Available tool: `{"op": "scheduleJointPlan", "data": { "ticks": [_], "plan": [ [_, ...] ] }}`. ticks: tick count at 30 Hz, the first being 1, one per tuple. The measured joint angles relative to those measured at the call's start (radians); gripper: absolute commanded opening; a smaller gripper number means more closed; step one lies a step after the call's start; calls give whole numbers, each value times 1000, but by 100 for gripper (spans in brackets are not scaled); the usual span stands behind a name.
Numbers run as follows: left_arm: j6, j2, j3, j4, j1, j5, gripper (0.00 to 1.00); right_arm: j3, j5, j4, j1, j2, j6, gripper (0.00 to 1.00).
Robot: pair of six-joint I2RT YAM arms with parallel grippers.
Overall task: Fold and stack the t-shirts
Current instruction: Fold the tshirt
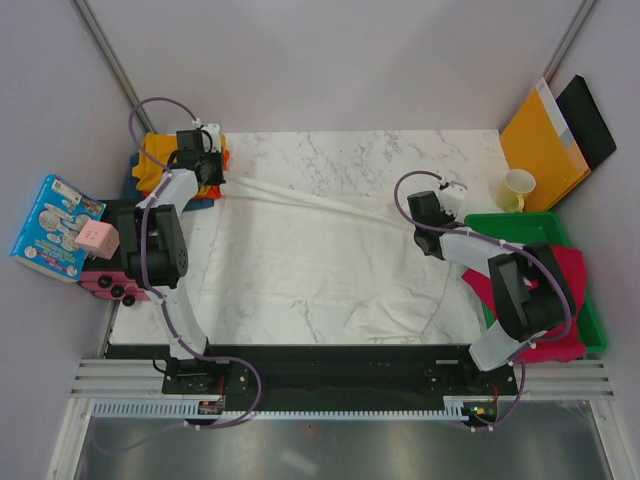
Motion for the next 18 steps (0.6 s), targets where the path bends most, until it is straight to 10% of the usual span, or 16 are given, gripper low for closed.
{"op": "scheduleJointPlan", "data": {
  "ticks": [18],
  "plan": [
    [6,0,-97,-21,-2,18,2,-115,-44,-9,0,-29,57,0]
  ]
}}
